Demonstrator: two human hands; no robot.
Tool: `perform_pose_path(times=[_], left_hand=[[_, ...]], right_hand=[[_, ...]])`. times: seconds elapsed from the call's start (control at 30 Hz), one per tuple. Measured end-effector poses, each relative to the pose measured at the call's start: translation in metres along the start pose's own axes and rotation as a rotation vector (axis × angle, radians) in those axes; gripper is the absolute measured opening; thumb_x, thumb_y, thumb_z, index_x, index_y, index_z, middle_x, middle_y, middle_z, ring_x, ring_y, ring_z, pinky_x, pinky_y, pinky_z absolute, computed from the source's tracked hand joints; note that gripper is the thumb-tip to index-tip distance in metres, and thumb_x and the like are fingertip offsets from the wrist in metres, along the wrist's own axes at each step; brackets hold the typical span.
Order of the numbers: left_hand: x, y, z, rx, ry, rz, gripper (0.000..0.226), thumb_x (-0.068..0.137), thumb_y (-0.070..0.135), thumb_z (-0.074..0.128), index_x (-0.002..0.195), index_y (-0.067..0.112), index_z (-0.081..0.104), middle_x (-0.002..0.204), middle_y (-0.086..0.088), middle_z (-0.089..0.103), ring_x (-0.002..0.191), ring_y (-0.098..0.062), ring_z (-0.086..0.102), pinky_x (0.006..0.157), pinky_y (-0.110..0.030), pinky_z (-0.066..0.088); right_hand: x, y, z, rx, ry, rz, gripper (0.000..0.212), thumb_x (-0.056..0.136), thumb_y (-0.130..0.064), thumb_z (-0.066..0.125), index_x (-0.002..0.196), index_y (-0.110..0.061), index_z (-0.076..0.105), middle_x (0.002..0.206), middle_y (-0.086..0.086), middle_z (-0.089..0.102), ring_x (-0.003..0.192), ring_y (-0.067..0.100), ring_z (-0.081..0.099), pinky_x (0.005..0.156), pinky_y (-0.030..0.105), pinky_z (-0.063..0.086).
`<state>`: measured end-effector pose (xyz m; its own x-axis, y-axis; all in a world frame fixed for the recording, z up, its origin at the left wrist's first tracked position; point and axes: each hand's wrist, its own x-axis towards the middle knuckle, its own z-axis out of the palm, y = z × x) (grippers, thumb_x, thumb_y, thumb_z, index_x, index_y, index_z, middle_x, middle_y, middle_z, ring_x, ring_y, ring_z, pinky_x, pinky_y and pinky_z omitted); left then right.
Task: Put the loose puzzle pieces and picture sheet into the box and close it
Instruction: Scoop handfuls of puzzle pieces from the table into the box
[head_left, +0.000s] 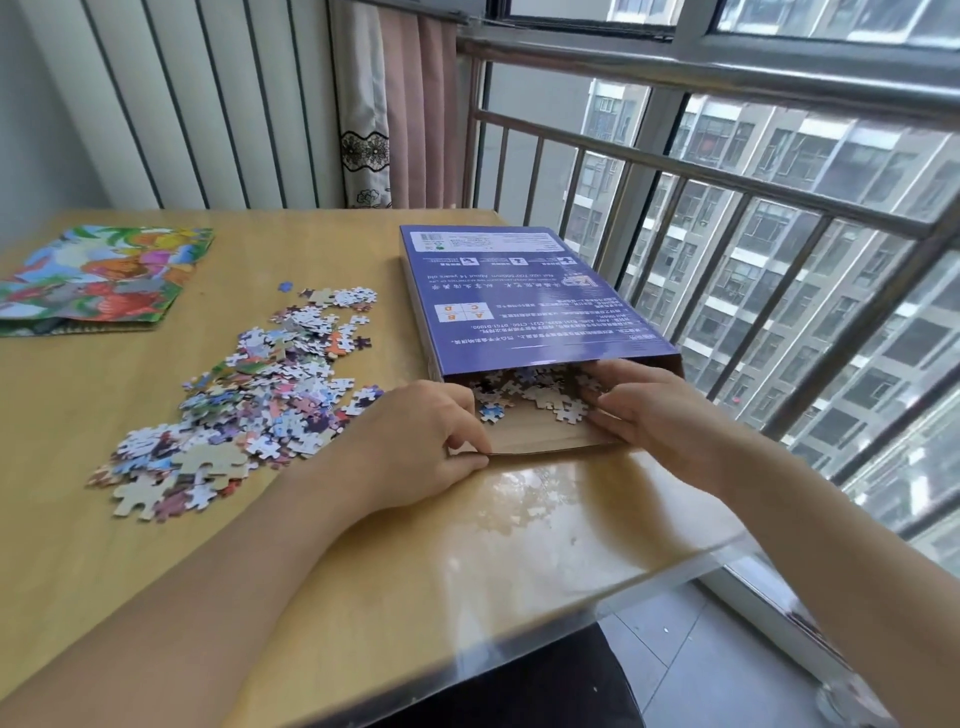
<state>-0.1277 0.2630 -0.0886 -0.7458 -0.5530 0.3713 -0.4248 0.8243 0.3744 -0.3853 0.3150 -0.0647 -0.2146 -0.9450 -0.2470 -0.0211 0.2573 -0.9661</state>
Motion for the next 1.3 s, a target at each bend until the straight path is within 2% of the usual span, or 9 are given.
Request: perform_pose_path(times=[0.2, 0.33, 0.43, 0.6, 0.8, 0.87, 0.93, 1.03, 1.3], left_hand=[[0.0, -0.002, -0.001, 0.01, 0.013, 0.012, 0.007, 0.082, 0.033, 0.074, 0.085, 0.033, 0.08, 0.06, 0.018, 0.049, 0.059, 0.005, 0.047, 0.057, -0.023, 0.04], [0.0, -0.001, -0.002, 0.013, 0.009, 0.013, 0.014, 0.081, 0.038, 0.068, 0.085, 0.032, 0.08, 0.059, 0.018, 0.05, 0.057, 0.008, 0.044, 0.057, -0.023, 0.04], [0.0, 0.0, -0.002, 0.006, 0.017, 0.026, 0.014, 0.08, 0.036, 0.068, 0.083, 0.03, 0.08, 0.06, 0.016, 0.055, 0.055, 0.007, 0.043, 0.058, -0.022, 0.039], [0.001, -0.002, -0.002, 0.014, 0.044, 0.007, 0.014, 0.079, 0.038, 0.068, 0.08, 0.031, 0.08, 0.06, 0.013, 0.059, 0.054, 0.0, 0.043, 0.057, -0.022, 0.038], [0.0, -0.002, -0.003, 0.029, 0.023, 0.001, 0.015, 0.08, 0.04, 0.068, 0.081, 0.032, 0.08, 0.056, 0.02, 0.046, 0.057, 0.009, 0.044, 0.059, -0.013, 0.03], [0.001, -0.002, -0.002, 0.029, 0.022, 0.0, 0.015, 0.08, 0.041, 0.068, 0.081, 0.032, 0.08, 0.056, 0.02, 0.047, 0.057, 0.008, 0.045, 0.059, -0.012, 0.029], [0.0, -0.002, -0.002, 0.02, 0.023, -0.001, 0.014, 0.081, 0.039, 0.069, 0.082, 0.031, 0.08, 0.057, 0.02, 0.049, 0.057, 0.007, 0.046, 0.059, -0.012, 0.03], [0.0, -0.003, -0.003, 0.017, 0.026, -0.001, 0.009, 0.081, 0.035, 0.073, 0.082, 0.03, 0.081, 0.059, 0.018, 0.053, 0.057, 0.007, 0.046, 0.059, -0.012, 0.031], [-0.005, 0.002, -0.022, -0.133, 0.036, -0.092, 0.007, 0.08, 0.031, 0.08, 0.075, 0.026, 0.08, 0.057, 0.01, 0.063, 0.055, -0.009, 0.057, 0.054, -0.014, 0.038]], right_hand=[[-0.021, 0.003, -0.008, -1.0, 0.037, -0.673, 0.033, 0.092, -0.005, 0.056, 0.111, -0.021, 0.078, 0.108, -0.011, 0.075, 0.096, 0.0, 0.068, 0.092, 0.029, 0.056], [-0.029, 0.01, 0.019, -1.228, -0.378, -0.789, 0.037, 0.101, -0.022, 0.048, 0.134, -0.023, 0.063, 0.132, -0.012, 0.065, 0.117, 0.004, 0.06, 0.103, 0.023, 0.044], [-0.014, 0.01, 0.041, -1.219, -0.537, -0.719, 0.044, 0.107, -0.035, 0.039, 0.15, -0.026, 0.045, 0.156, -0.013, 0.042, 0.142, 0.002, 0.035, 0.118, 0.019, 0.022], [0.015, 0.003, 0.046, -1.252, -0.444, -0.56, 0.075, 0.094, -0.077, 0.021, 0.149, -0.03, 0.043, 0.153, -0.012, 0.045, 0.139, 0.009, 0.042, 0.115, 0.037, 0.034], [-0.016, 0.002, 0.011, -1.273, -0.143, -0.714, 0.064, 0.1, -0.068, 0.023, 0.08, -0.022, 0.062, 0.078, -0.006, 0.067, 0.073, 0.014, 0.06, 0.071, 0.045, 0.05], [-0.012, 0.011, -0.002, -1.382, -0.175, -0.591, 0.07, 0.096, -0.073, 0.02, 0.109, -0.026, 0.069, 0.117, -0.007, 0.07, 0.106, 0.015, 0.063, 0.092, 0.043, 0.051], [0.0, 0.016, -0.009, -1.474, -0.21, -0.444, 0.087, 0.087, -0.081, 0.016, 0.153, -0.028, 0.039, 0.16, -0.008, 0.036, 0.146, 0.015, 0.033, 0.118, 0.039, 0.032], [0.022, 0.013, -0.01, -1.375, -0.257, -0.382, 0.102, 0.077, -0.093, 0.015, 0.16, -0.034, 0.017, 0.166, -0.011, 0.017, 0.152, 0.013, 0.016, 0.124, 0.036, 0.016], [-0.004, -0.017, 0.011, -1.28, -0.148, -0.569, 0.041, 0.096, -0.052, 0.057, 0.13, -0.031, 0.064, 0.125, -0.012, 0.067, 0.115, 0.011, 0.061, 0.097, 0.035, 0.049]])
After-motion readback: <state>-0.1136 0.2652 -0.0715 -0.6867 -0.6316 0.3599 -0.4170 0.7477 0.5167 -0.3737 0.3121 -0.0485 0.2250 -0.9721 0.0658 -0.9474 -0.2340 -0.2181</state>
